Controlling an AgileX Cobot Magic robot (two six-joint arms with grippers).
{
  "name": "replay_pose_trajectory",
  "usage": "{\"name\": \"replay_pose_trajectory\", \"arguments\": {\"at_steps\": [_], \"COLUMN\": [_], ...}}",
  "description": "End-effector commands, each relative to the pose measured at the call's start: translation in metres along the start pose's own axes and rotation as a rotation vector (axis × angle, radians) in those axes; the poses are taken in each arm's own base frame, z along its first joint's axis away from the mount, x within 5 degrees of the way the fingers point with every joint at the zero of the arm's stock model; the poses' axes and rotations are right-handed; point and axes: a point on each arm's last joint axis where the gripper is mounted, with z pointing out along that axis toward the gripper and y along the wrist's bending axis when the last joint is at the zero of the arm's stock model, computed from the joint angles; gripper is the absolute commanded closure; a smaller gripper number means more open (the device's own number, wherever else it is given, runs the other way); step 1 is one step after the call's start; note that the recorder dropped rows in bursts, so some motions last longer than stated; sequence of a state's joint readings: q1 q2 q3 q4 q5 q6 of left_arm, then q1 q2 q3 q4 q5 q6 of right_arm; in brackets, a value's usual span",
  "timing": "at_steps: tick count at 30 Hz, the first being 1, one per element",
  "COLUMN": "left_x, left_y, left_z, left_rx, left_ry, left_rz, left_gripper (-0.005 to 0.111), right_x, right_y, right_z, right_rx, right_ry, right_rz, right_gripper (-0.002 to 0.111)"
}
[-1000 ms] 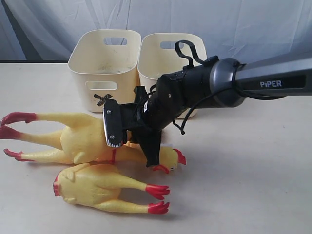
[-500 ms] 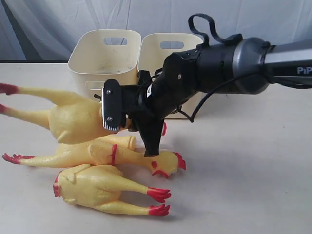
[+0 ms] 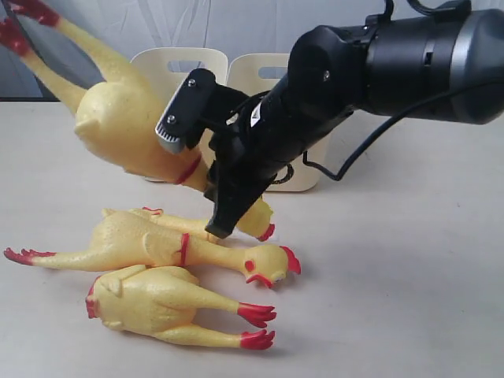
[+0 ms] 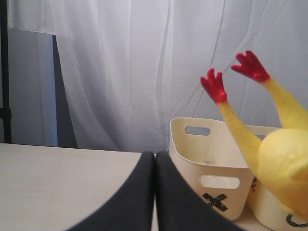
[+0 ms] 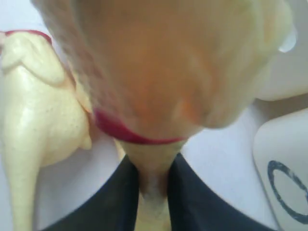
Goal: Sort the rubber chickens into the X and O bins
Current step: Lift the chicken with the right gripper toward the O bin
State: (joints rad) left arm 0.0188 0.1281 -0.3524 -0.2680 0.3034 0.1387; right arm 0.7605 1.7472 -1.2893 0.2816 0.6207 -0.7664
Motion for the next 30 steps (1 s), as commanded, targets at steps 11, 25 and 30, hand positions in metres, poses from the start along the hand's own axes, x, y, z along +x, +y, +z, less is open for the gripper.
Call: {"name": "replay_pose_trajectory", "arguments": {"at_steps": [11,25,30], "left_x": [-0.003,-0.003,-0.003], "left_y": [-0.001,-0.001,-0.001], "left_z": [-0.002,-0.002,-0.002], "left_rx": [0.005,0.005,0.005], "left_ry": [-0.020,-0.018,-0.021], "left_rz": [-0.011,-0.012,-0.012], "left_gripper": [0.106,0.106,0.106], "right_x": [0.005,0.044,0.051], "right_y": [-0.019,-0.088,-0.105], "right_z": [-0.030,-0.052,-0.056], "right_rx": [-0.001,0.119,0.159], "right_ry": [-0.065,-0.208,-0.230], "right_rz": [0.586,0.957,0.992], "right_gripper": [0.109,0.109,0.109]}}
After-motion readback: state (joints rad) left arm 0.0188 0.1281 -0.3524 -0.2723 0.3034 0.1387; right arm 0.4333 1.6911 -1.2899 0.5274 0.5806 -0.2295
